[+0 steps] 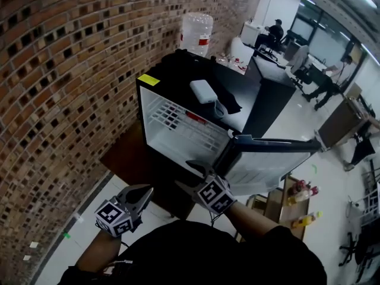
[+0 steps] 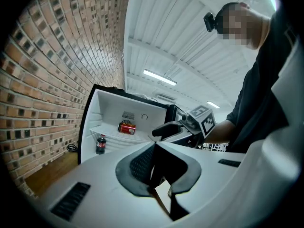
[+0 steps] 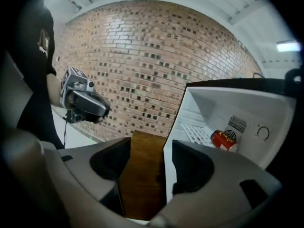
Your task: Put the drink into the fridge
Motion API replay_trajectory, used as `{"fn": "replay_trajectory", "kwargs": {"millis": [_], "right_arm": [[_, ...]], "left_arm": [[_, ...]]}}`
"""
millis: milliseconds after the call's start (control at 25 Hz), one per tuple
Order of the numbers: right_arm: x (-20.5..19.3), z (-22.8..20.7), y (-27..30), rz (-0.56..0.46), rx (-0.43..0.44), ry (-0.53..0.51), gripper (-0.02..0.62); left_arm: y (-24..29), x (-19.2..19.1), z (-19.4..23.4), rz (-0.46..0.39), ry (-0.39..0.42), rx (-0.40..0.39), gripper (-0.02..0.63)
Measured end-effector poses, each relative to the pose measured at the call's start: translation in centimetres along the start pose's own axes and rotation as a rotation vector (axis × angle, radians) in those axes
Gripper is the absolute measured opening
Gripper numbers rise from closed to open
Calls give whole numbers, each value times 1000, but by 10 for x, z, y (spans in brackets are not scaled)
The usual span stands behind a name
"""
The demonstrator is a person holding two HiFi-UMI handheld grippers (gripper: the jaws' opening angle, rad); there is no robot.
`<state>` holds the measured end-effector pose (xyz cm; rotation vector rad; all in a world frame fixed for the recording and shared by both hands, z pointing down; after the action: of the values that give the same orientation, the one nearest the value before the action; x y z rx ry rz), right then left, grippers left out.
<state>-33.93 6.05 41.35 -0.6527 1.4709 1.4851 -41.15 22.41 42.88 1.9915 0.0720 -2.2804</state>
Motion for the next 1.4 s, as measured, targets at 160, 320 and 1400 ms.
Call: {"fn": "replay_trajectory", "kwargs": {"millis": [160,320,1400], "right_arm": [[-21,-3,-61,-127,111,80,270],[-47,-19,-132,-273,159,170,236],[-146,-72,-302,-501,101,345,0]], "left_arm": [[36,5,-37,-10,0,-8,0],[73,7,-75,-29,-21,-23,0],[169,14,-156,11,26,-117,0]]}}
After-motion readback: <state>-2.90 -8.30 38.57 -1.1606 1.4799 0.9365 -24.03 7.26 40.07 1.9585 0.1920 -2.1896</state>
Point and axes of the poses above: the fingertips, and each gripper's own axes: y forward along the fingers, z to its left, x out of its top, the point moved 6 cm from there along -y, backward along the fingers, and after that the axes turned 6 degrees about y, right-handed, at the moved point
